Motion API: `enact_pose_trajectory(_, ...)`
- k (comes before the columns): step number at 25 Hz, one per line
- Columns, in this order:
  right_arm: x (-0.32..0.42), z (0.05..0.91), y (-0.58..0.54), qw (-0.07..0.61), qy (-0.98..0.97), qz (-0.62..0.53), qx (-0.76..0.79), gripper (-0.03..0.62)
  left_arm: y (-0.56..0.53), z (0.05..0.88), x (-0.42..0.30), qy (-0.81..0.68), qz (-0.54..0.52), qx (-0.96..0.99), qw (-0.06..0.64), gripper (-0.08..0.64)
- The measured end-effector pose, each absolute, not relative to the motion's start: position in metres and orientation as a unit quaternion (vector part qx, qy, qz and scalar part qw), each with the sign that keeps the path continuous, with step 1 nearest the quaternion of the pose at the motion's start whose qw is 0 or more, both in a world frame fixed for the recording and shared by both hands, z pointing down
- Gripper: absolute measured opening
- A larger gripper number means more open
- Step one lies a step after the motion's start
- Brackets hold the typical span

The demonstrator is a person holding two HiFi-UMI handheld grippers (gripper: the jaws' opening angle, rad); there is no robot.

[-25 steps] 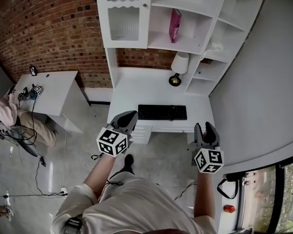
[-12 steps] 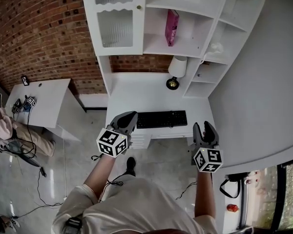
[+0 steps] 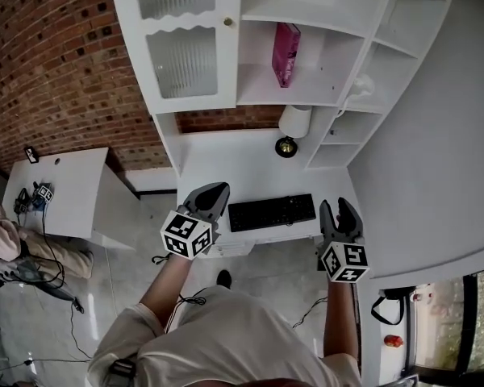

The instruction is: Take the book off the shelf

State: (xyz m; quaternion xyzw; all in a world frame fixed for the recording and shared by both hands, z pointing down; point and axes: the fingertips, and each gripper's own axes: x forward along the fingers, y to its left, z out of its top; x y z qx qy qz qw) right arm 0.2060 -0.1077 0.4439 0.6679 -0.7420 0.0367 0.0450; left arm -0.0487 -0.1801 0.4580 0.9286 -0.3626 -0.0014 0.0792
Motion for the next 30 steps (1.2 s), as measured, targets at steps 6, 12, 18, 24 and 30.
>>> enact_pose_trajectory(6, 0.188, 0.443, -0.15, 0.045, -0.729, 0.037, 0.683, 0.17, -0.233, 0.459, -0.063, -0.345, 0.006, 0.935, 0.078, -0.005)
enact_pose_trajectory(12, 0.177, 0.439, -0.182, 0.048, -0.719, 0.037, 0.692, 0.17, -0.27, 0.464, -0.072, -0.331, 0.009, 0.94, 0.085, -0.005)
enact_pose_trajectory(18, 0.174, 0.436, -0.208, 0.052, -0.721, 0.037, 0.69, 0.17, -0.293, 0.463, -0.074, -0.332, 0.006, 0.939, 0.09, -0.005)
enact_pose_trajectory(24, 0.183, 0.432, -0.237, 0.047, -0.73, 0.036, 0.68, 0.17, -0.31, 0.467, -0.071, -0.351, 0.008, 0.932, 0.095, -0.005)
enact_pose_trajectory(30, 0.198, 0.433, -0.273, 0.043, -0.753, 0.032, 0.656, 0.17, -0.322, 0.466, -0.06, -0.382, 0.001, 0.919, 0.093, -0.005)
